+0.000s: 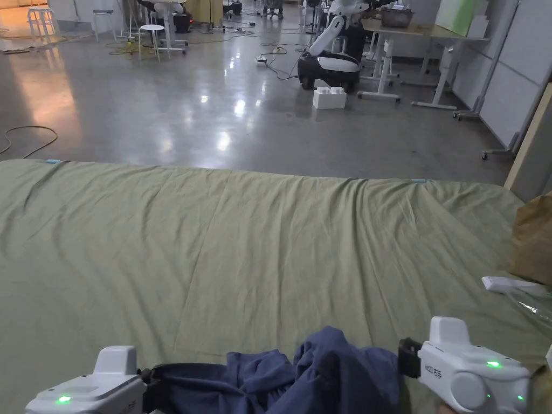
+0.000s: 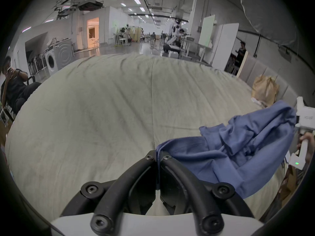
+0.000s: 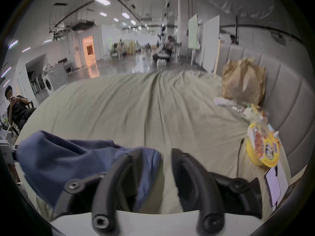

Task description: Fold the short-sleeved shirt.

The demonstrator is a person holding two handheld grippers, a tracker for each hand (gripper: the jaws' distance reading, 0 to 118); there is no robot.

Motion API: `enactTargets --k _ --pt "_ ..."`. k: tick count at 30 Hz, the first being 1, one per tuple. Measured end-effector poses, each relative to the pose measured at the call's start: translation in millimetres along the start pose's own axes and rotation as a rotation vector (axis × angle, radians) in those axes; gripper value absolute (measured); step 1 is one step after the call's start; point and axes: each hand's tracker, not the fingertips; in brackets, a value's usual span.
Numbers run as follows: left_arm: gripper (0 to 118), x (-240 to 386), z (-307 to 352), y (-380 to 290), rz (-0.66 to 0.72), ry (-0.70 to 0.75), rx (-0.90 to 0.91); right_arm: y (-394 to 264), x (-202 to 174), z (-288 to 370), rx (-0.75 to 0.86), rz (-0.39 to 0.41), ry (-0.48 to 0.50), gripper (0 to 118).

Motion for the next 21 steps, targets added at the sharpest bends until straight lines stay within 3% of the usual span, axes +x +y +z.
enactTargets --k 2,3,5,6,7,9,10,17,21 --pt "3 2.3 9.5 -1.7 0.006 -0.011 0.017 -2.2 -2.2 -21.7 -0.051 0.023 0.03 80" --pt "3 5.2 13.5 -3.1 -0.003 -0.011 0.022 -3.6 -3.1 -33.0 -0.079 0.006 0.038 87" --pt "3 9.0 17.0 -5.5 -0.022 -0.002 0.024 -7.0 -3.6 -54.8 -0.151 -0.046 0.061 89" --pt "3 9.8 16.0 -7.8 -0.031 -0.003 0.027 -9.9 -4.2 -66.0 -0.186 -0.064 0.068 85" --pt "3 10.2 16.3 -9.4 -0.03 -0.004 0.027 -13.7 -4.3 -73.4 -0.212 -0.079 0.079 74" --pt "3 9.4 16.9 -10.6 -0.026 0.002 0.018 -21.4 -6.8 -80.9 -0.251 -0.075 0.094 10" --pt "3 8.2 16.8 -11.2 -0.017 0.003 0.017 -25.1 -7.7 -81.4 -0.244 -0.07 0.098 3" --pt "3 4.4 36.1 6.7 -0.038 -0.022 0.064 -16.1 -11.1 -29.9 -0.065 -0.026 0.023 2" --pt "3 3.8 58.5 30.9 -0.045 -0.013 0.15 7.9 -3.8 14.1 0.034 -0.037 0.039 2"
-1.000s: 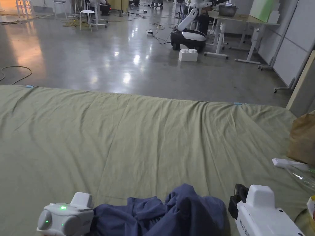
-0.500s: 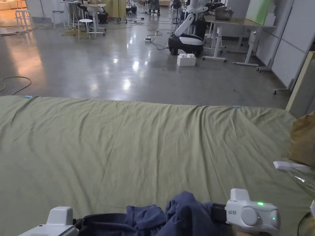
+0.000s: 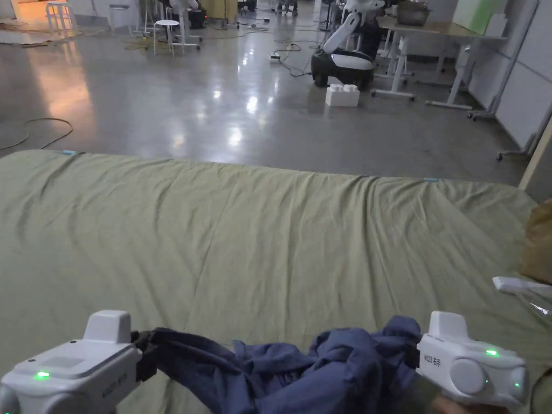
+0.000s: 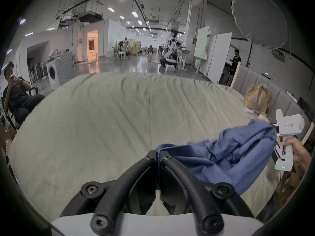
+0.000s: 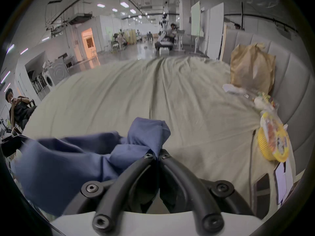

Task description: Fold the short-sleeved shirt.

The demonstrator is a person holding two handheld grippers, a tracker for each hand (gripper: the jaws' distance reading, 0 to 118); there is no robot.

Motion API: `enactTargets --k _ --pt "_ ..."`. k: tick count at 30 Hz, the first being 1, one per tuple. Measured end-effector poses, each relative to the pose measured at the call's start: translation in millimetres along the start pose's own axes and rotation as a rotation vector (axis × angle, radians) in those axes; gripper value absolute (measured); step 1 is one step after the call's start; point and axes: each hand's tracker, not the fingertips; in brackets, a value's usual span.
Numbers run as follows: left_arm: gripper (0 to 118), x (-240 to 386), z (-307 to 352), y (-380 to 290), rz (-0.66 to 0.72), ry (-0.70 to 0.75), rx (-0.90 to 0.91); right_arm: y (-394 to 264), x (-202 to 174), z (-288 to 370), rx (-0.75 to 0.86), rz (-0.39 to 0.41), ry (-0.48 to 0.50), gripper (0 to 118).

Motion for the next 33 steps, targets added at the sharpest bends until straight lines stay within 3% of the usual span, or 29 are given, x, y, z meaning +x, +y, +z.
enactTargets --k 7,16,22,33 --pt "3 -15.4 33.8 53.4 -0.001 0.025 0.135 36.0 5.5 62.9 0.14 0.047 -0.067 2" --pt "3 -52.4 89.4 123.0 0.074 0.09 0.286 96.6 26.3 147.3 0.33 -0.018 -0.068 2" --pt "3 -54.5 98.6 159.3 0.058 0.092 0.325 132.6 6.2 168.2 0.408 0.033 -0.048 2" --pt "3 -65.3 96.7 225.3 0.048 0.129 0.385 198.7 -22.8 180.6 0.531 0.039 -0.058 2"
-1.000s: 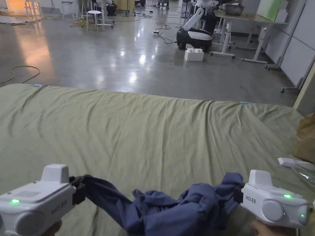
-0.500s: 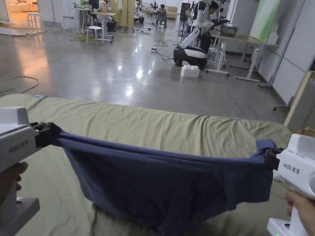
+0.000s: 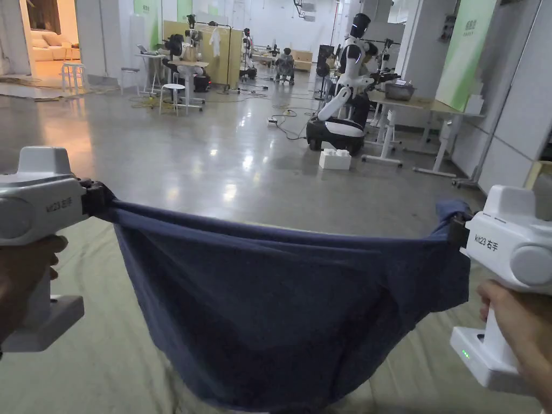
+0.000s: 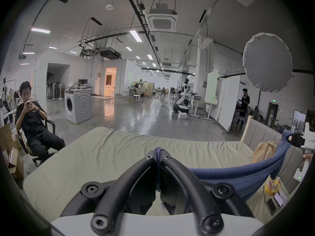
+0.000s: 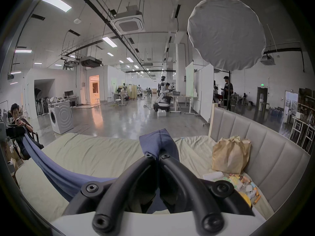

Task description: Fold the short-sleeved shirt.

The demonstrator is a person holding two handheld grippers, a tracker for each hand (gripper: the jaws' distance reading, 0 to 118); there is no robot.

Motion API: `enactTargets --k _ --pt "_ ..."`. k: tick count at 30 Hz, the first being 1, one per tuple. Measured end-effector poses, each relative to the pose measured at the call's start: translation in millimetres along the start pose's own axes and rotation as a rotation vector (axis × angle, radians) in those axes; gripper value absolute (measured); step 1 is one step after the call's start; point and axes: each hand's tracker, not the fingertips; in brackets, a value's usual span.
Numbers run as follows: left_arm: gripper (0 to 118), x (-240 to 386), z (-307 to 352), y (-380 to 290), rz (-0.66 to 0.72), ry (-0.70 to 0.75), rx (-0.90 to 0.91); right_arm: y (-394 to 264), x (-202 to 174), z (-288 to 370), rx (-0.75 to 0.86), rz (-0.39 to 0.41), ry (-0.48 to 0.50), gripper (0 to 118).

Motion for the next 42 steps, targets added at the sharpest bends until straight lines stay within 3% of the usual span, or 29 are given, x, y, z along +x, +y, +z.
enactTargets --k 4,5,11,21,30,32,42 --pt "3 -2.8 -11.3 29.2 -0.005 0.01 0.024 34.7 -5.5 -16.2 0.077 0.052 -0.006 2" --pt "3 -4.4 -15.9 37.3 -0.001 0.011 0.028 41.1 -6.7 -21.9 0.052 0.026 -0.002 2" --pt "3 -9.3 -36.9 73.8 0.016 0.02 0.043 80.5 -19.9 -41.5 0.08 0.038 -0.002 2" --pt "3 -2.4 -53.2 102.9 -0.035 0.054 0.1 110.6 -36.9 -66.5 0.142 0.14 -0.056 2" --pt "3 -5.4 -52.0 31.6 -0.074 0.039 0.031 34.0 -33.4 -57.6 0.084 0.159 -0.06 2" --pt "3 -9.0 -45.6 3.0 -0.078 0.027 0.011 5.7 -28.3 -59.3 0.035 0.111 -0.039 2" --pt "3 -32.2 30.0 -129.2 -0.017 -0.017 -0.087 -116.0 -13.0 17.4 -0.068 0.12 -0.009 2"
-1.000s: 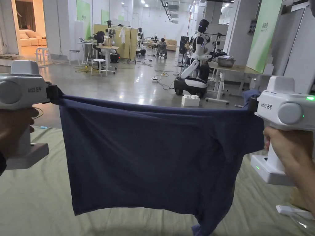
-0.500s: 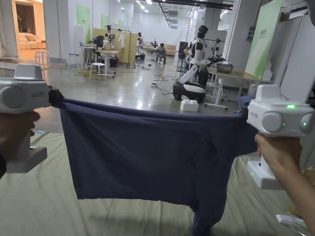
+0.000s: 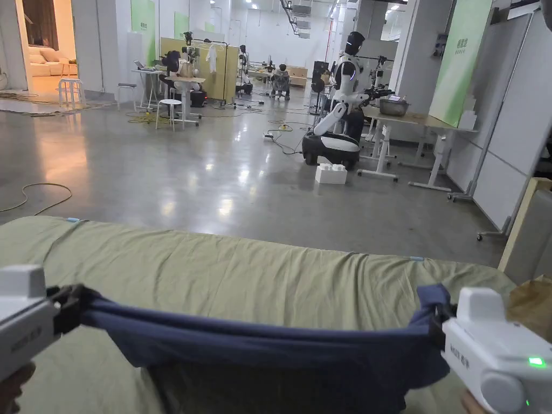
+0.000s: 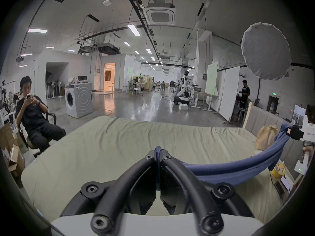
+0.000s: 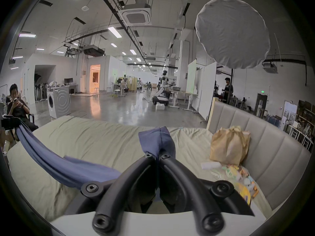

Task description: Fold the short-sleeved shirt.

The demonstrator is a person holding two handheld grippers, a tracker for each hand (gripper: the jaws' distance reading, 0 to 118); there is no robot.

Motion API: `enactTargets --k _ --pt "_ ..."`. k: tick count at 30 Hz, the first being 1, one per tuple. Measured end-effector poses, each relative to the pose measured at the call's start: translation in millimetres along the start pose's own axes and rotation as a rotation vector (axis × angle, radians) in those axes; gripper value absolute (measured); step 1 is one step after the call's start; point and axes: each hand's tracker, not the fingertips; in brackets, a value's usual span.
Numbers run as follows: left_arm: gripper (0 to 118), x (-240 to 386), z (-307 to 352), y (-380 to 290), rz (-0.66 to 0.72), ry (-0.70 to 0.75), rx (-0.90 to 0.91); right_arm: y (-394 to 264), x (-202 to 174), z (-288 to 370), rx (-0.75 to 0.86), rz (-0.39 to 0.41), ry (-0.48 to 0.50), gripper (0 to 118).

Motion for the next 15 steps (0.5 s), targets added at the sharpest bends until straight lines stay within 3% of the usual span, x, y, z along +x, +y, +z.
enactTargets --k 2,3,15 --pt "3 -3.7 16.6 -22.0 0.025 -0.017 -0.03 -20.6 -0.1 18.8 -0.013 -0.004 -0.003 2" --pt "3 -5.1 25.0 -32.0 0.027 -0.03 -0.054 -32.9 1.4 26.8 -0.061 -0.044 0.008 2" --pt "3 -15.0 115.5 -94.0 0.064 -0.028 -0.12 -92.3 -4.3 130.9 -0.09 -0.073 0.015 2"
